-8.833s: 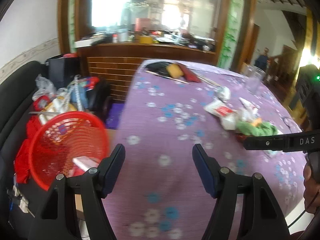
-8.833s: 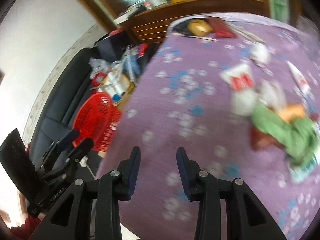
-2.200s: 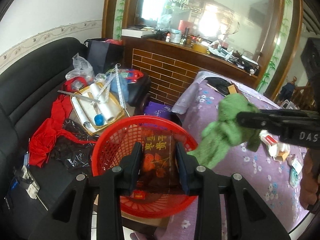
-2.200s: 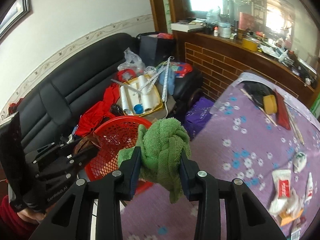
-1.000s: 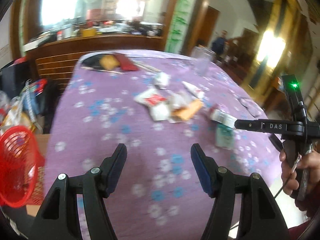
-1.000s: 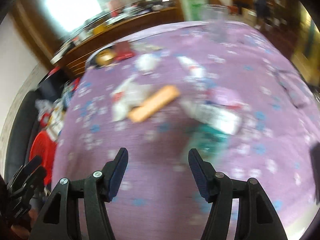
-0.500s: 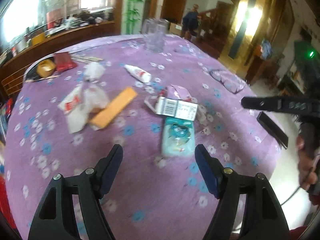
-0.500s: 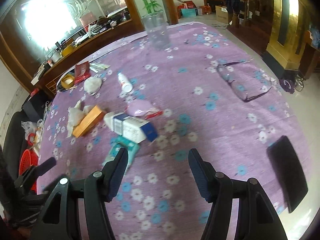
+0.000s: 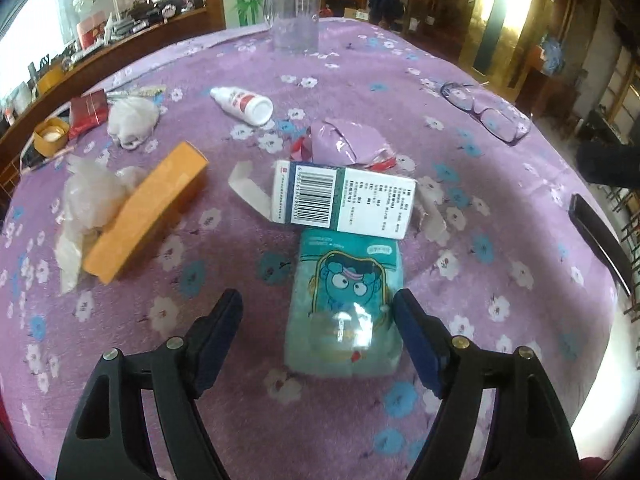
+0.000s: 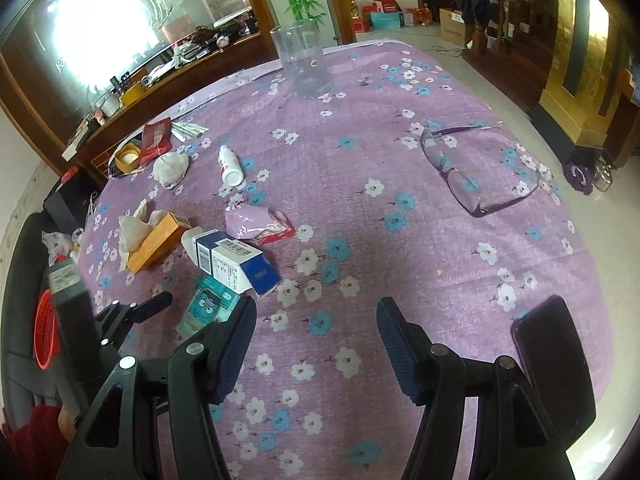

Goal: Collect trash
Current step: 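Grasp the teal cartoon packet with the left tool while the right tool approaches the white-blue box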

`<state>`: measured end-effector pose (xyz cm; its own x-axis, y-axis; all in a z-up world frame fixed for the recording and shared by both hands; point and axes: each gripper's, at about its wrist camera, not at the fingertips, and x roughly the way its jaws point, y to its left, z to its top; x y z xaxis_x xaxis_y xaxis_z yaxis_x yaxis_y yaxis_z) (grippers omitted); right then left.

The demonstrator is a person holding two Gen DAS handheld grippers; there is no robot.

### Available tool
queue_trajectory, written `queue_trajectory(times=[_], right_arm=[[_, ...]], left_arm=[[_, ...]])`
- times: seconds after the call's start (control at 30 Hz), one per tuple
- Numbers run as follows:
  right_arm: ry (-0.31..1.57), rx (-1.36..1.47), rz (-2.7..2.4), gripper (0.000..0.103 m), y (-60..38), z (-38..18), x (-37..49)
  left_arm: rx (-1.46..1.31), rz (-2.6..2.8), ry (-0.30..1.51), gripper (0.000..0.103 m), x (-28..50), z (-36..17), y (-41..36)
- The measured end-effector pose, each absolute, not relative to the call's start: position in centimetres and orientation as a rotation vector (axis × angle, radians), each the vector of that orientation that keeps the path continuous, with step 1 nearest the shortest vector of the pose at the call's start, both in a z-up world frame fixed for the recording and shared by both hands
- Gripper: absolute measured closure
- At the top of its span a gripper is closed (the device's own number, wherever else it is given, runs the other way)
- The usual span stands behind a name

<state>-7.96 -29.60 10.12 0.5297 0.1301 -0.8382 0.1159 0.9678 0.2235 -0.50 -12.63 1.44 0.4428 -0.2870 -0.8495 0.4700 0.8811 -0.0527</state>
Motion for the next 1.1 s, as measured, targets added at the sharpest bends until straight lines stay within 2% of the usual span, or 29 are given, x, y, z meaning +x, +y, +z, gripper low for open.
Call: queue_trajectory(times=[0.1, 0.2, 0.23, 0.27, 0.7, 1.0, 1.07, 1.1], right_arm=[[1.018, 0.25, 0.04, 0.036, -29.5, 10.1, -7.1], [1.026, 0.241, 0.09, 0.036, -29.1, 10.1, -5.9], [1.032, 0.24, 0.114, 0.035, -28.9, 10.0, -5.4], [1.037, 0.239, 0.134, 0.034, -28.7, 9.9, -5.0], [1.121, 0.047, 0.367, 0.033, -22.3, 6.2, 0.9], [1.141, -0.201, 0.428, 0.033, -16.9, 3.6, 1.8], [1.152, -0.239, 0.43, 0.042, -16.2, 2.9, 1.8], [1.157, -0.245, 0.43, 0.056, -15.9, 2.8, 1.7]], left_arm=[[0.199, -0.464, 1.006, 0.028, 0.0, 1.0, -12.8], [0.193, -0.477, 1.007, 0.043, 0.0, 0.7, -12.9], [0.2, -0.48, 1.002, 0.052, -0.2, 0.8, -12.9], [0.205, -0.48, 0.998, 0.056, -0.4, 0.8, -12.9], [0.134, -0.365, 1.012, 0.06, -4.4, 1.5, -6.5], [0.027, -0.234, 0.992, 0.063, -5.7, 2.5, -0.6], [0.014, -0.221, 0.979, 0.063, -6.0, 2.8, 0.0], [0.009, -0.213, 0.971, 0.063, -6.1, 3.0, 0.3]])
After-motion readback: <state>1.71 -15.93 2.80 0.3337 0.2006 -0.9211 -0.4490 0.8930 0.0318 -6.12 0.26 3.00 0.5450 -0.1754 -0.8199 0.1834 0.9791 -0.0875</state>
